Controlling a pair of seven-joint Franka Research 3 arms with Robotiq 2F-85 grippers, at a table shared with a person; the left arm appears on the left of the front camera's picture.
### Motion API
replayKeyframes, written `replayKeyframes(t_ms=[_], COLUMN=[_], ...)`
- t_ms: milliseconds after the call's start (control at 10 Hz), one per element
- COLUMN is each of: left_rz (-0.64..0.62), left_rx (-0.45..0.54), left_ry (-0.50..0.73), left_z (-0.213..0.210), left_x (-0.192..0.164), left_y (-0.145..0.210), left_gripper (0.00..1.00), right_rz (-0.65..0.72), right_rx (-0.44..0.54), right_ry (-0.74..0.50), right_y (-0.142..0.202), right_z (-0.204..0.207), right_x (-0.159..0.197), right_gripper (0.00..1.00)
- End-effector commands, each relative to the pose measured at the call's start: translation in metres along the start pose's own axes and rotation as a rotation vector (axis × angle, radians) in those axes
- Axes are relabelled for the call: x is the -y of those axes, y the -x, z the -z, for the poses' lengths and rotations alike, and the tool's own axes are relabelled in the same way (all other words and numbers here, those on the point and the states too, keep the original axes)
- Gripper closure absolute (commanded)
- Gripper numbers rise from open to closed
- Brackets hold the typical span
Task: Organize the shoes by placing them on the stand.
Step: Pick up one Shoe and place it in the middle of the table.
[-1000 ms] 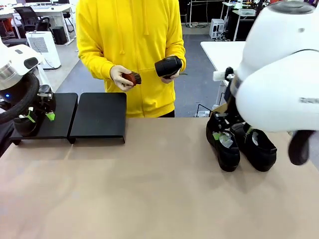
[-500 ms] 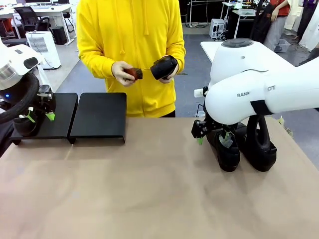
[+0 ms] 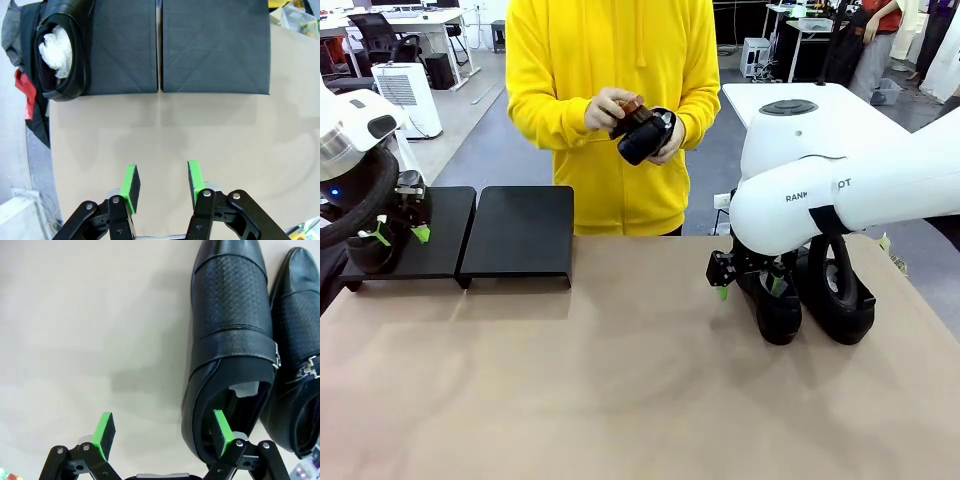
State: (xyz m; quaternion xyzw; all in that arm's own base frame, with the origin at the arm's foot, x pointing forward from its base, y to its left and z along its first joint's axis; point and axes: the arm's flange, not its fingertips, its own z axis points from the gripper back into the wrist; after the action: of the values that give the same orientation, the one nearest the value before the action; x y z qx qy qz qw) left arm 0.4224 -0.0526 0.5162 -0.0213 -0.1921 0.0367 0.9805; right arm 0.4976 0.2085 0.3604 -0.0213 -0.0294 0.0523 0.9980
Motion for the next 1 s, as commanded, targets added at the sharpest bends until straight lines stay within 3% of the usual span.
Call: replayKeyframes(t_ms=[0, 200, 300, 700, 800, 900], left_rz=[0.004, 0.004, 0.004, 0.004, 0.004, 0.004], left_rx=[0.002, 0.002, 0.002, 0.002, 0.002, 0.002], left_ry=[0.001, 0.001, 0.001, 0.001, 0.001, 0.001], left_z=[-0.001, -0.001, -0.001, -0.001, -0.001, -0.001], left_x=[-0.001, -0.001, -0.001, -0.001, -0.001, -0.001], left_y=[-0.001, -0.001, -0.001, -0.001, -0.001, -0.001], left_gripper=[0.47, 0.47, 0.47, 0.47, 0.47, 0.47], right_rz=[0.055, 0.077, 0.076, 0.119, 0.139, 0.148], right_rx=[-0.003, 0.014, 0.038, 0.048, 0.048, 0.049], right_ry=[0.027, 0.022, 0.011, 0.036, 0.072, 0.091], right_y=[-0.013, -0.013, -0.012, -0.01, -0.011, -0.012], right_z=[0.014, 0.025, 0.026, 0.019, 0.022, 0.023], right_x=[-0.003, 0.0, 0.003, 0.013, 0.017, 0.019], right_gripper=[0.0, 0.0, 0.11, 0.87, 1.0, 1.0])
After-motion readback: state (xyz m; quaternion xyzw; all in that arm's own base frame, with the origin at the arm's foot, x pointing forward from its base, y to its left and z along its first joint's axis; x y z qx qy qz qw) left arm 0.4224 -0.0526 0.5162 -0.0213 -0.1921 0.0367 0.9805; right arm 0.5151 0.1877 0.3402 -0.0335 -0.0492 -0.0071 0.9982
